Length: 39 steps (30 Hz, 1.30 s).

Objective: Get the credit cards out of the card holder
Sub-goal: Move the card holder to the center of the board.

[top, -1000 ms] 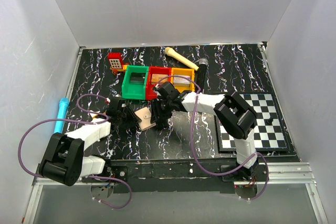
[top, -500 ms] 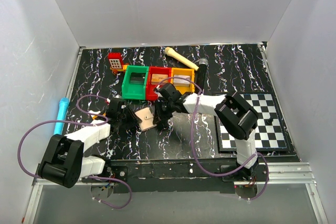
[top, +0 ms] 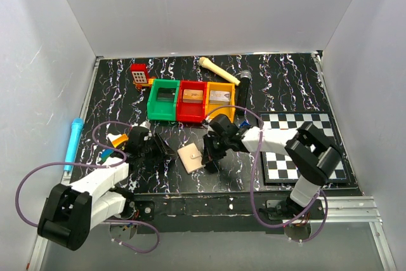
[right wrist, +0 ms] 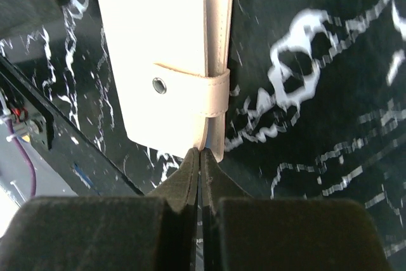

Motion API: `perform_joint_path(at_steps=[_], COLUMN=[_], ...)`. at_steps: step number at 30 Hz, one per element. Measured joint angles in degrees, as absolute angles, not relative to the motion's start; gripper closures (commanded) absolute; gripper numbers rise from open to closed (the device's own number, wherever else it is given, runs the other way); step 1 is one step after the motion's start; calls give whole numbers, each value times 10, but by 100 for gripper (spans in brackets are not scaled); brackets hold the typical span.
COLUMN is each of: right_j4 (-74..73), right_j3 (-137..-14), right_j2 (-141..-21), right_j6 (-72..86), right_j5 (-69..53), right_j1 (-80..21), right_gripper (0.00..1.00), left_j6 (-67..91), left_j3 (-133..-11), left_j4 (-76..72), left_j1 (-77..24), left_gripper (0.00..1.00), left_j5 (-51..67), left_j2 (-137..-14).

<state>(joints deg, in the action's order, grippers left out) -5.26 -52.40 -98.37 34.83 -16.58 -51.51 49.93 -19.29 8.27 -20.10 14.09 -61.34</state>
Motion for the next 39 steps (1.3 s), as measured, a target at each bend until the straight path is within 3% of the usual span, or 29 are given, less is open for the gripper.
perform_joint_path(at_steps=[11, 18, 20, 39], right_j4=[-38, -35, -36, -36], right_j3=[-454, -451, -450, -442], right_j2=[-926, -921, -920, -914], right_j6=[373, 373, 373, 364], right_j5=[-153, -140, -136, -133], right_j1=[-517, -523, -524, -525], right_gripper=[99, 75, 73, 71], left_j6=[512, 521, 521, 488], left_j3=[-187, -215, -221, -303], left_j4=[64, 37, 32, 39], left_j1=[-263, -303, -305, -306], left_gripper=[64, 65, 65, 71], left_j5=[163, 171, 170, 163], left_j2=[-623, -698, -708, -807])
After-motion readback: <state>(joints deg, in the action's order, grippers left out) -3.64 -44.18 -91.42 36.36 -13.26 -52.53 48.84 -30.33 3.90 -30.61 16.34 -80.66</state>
